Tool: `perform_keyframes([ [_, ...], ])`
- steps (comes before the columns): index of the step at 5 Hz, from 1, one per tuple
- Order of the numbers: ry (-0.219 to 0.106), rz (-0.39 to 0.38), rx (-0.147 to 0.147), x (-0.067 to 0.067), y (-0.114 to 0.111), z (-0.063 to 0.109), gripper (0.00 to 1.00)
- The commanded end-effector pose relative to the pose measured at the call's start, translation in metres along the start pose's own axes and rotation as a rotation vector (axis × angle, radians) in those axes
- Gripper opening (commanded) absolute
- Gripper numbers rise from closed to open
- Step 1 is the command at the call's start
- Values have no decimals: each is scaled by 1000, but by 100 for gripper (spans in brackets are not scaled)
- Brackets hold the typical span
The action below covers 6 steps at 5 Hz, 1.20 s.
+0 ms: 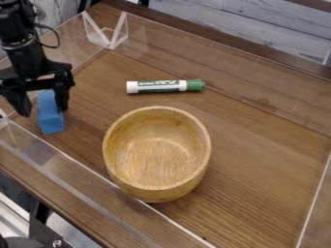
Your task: Put the blue block in the brown bowl
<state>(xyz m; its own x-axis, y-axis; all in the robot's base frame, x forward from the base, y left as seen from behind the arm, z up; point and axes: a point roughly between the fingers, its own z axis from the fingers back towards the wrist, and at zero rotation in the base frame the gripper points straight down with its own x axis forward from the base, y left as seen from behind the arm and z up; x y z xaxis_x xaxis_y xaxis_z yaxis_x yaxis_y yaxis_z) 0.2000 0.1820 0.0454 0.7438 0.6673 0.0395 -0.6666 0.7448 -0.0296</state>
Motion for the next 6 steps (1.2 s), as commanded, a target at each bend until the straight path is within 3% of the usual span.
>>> perform_keyframes([
  [1,-46,-5,14,7,-3,6,100],
  [6,-92,-35,66,9,-12,8,100],
])
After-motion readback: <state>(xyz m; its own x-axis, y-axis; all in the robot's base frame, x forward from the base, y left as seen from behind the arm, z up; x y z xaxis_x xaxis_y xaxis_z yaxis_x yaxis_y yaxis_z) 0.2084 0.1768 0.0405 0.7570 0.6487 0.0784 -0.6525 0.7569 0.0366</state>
